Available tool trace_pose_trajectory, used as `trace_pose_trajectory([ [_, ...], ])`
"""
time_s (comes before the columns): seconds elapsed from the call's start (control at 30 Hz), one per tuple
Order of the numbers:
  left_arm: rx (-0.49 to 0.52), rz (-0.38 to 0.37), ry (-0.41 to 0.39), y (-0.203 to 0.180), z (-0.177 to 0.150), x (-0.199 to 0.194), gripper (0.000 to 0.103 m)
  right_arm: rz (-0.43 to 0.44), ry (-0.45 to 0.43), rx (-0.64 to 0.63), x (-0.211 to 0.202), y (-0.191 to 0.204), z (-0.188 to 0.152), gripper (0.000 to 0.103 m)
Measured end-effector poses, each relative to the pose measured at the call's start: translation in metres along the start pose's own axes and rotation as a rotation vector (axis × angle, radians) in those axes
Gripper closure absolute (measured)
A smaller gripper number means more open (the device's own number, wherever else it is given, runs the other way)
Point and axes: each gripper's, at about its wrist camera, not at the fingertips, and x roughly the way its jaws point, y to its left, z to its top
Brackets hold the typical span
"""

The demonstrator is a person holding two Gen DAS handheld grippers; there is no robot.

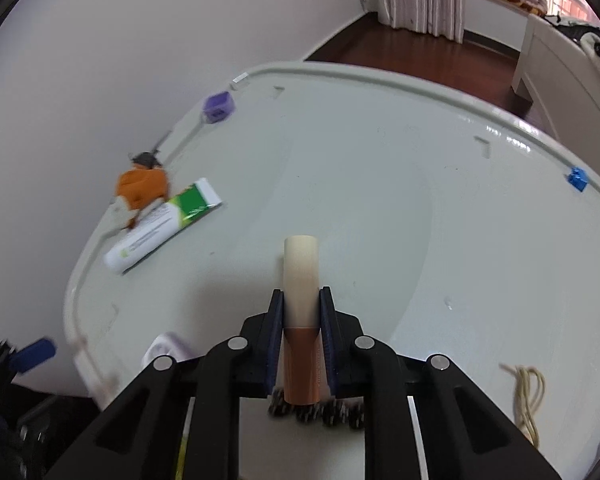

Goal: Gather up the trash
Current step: 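Grasp the orange-capped cream tube with the right tool and lift it, then grasp the orange plush toy with the left tool while the right tool holds the cream tube, then lower both tools over the orange bucket and release the plush and tube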

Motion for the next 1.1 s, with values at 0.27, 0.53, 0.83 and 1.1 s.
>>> trace_pose_trajectory([
  [0.27,-0.098,0.066,-0.043,0.021,0.039,-0.007,0.036,0.067,-0.098,-0.013,-0.068,0.005,-0.036,0.085],
  [0.53,-0.231,0.161,-0.005,0.042,0.101,0.052,0.036,0.099,-0.125,-0.022,-0.087,0.008,-0.062,0.085],
  [0.83,-0.183,0.254,0.022,0.040,0.122,0.109,0.059,0.104,-0.133,-0.055,-0.084,0.013,-0.062,0.085],
  [1.1,-0.149,0.238,-0.038,0.037,0.115,0.083,0.080,0.112,-0.139,-0.054,-0.086,0.014,-0.065,0.085],
])
